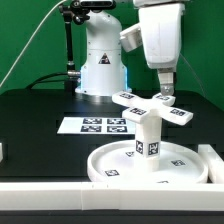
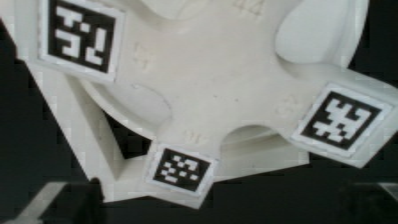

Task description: Assemble round table

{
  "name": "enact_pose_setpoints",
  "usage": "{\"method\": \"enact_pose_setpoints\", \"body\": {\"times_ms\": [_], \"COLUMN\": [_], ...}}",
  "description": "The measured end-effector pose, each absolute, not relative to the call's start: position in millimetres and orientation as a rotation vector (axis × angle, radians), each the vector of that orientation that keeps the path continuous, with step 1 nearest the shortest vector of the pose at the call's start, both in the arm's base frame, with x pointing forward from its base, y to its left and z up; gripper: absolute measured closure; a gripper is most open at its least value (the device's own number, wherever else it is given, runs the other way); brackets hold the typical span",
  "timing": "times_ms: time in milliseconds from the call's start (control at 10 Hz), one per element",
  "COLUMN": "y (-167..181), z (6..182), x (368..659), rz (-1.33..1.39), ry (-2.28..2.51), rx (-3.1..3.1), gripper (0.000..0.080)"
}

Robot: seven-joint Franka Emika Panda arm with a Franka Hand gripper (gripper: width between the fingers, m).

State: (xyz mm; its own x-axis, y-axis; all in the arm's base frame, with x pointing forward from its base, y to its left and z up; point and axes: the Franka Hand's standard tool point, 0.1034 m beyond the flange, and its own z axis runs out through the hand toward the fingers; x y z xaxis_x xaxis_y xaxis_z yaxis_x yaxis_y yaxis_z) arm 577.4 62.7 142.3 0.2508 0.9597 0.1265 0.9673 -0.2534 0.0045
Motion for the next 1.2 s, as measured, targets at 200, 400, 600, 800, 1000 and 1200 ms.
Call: {"method": "enact_pose_setpoints", "body": {"times_ms": [200,400,600,800,1000,1200], "y": [55,46,40,40,38,35], "z": [141.1,140.7,136.6,130.5,121.0,113.6], "x": [578,579,578,572,567,566], "rz": [-0.151,-0.132,-0.108,-0.091,-0.075,-0.064], "ry": [-2.101,-2.302,-2.400,-2.332,-2.316,-2.301], "rx": [-2.266,-2.100,-2.002,-2.067,-2.066,-2.068], "gripper": [0.0150,0.0150,0.0150,0.0150,0.0150,0.0150]}}
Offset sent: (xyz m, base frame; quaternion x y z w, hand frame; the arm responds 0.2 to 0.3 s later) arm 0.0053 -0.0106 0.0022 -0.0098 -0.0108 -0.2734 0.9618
